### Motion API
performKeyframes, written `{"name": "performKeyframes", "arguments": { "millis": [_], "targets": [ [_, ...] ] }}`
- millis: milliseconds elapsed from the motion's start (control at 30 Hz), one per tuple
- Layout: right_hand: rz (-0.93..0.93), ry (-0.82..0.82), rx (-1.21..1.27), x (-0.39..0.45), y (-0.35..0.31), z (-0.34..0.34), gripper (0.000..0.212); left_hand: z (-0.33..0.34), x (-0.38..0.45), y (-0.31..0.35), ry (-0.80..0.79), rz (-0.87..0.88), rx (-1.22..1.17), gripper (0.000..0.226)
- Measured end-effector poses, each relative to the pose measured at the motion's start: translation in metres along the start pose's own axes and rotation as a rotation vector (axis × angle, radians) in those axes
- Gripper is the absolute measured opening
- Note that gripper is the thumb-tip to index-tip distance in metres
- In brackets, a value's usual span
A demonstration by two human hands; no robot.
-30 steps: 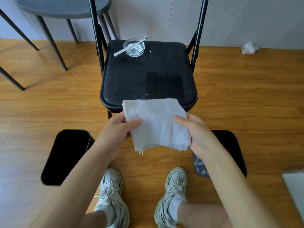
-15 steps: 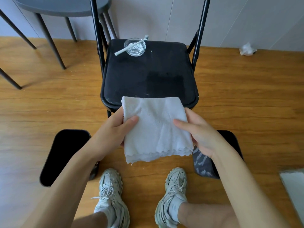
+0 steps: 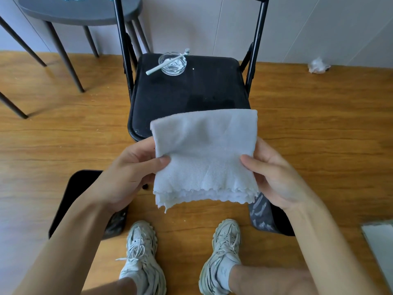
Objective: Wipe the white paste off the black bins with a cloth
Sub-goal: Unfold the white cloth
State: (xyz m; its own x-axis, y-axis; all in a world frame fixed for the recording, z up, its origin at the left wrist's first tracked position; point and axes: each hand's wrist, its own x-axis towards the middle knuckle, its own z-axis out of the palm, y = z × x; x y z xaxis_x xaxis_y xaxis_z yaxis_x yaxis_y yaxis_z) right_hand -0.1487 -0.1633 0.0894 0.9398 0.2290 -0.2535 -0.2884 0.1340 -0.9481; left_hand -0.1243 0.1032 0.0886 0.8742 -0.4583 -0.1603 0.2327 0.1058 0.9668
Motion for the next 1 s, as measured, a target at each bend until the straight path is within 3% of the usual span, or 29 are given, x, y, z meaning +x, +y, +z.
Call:
{"name": "performKeyframes", "arguments": {
  "millis": [133,200,300,467,533,600,667,733,800,933,1000],
  "targets": [
    [-0.044,-0.058,0.003,-0.004,-0.002,-0.003,0.031,0.001,-0.002,0.002,0.045,0.025,-0.045,0.022],
    [-0.073,-0.065,-0.043,-0.005,-0.003,-0.005,0.012,0.001,-0.003,0.003,0.038,0.019,-0.054,0.018],
    [-0.079,-0.065,-0.041,-0.006,-0.003,-0.007,0.027,0.001,-0.005,0.004,0.000,0.007,-0.048,0.011],
    [-0.105,-0.083,-0.002,-0.006,-0.003,-0.010,0.017,0.002,-0.005,0.004,-0.023,0.001,-0.028,0.007],
    [-0.103,-0.076,0.004,-0.006,-0.001,-0.012,0.021,0.000,-0.004,0.004,-0.049,-0.019,-0.015,0.007],
    [-0.098,-0.025,-0.003,-0.005,0.000,-0.012,0.030,-0.002,-0.004,0.004,-0.120,-0.050,-0.023,0.013],
    [-0.103,0.019,-0.018,-0.004,-0.002,-0.012,0.030,0.000,-0.003,0.005,-0.172,-0.092,-0.030,0.033],
    [-0.111,0.010,-0.064,-0.004,-0.004,-0.010,0.030,0.006,-0.001,0.003,-0.133,-0.165,0.028,0.056],
    [-0.094,-0.047,-0.108,-0.003,-0.004,-0.006,0.031,0.012,0.003,-0.001,-0.115,-0.221,0.168,0.064],
    [-0.055,-0.140,-0.173,0.001,-0.004,0.003,0.033,0.023,0.010,0.002,-0.412,-0.315,0.288,0.059],
    [-0.049,-0.185,-0.201,0.002,-0.004,0.006,0.033,0.028,0.012,0.005,-0.502,-0.377,0.291,0.037]
  ]
}}
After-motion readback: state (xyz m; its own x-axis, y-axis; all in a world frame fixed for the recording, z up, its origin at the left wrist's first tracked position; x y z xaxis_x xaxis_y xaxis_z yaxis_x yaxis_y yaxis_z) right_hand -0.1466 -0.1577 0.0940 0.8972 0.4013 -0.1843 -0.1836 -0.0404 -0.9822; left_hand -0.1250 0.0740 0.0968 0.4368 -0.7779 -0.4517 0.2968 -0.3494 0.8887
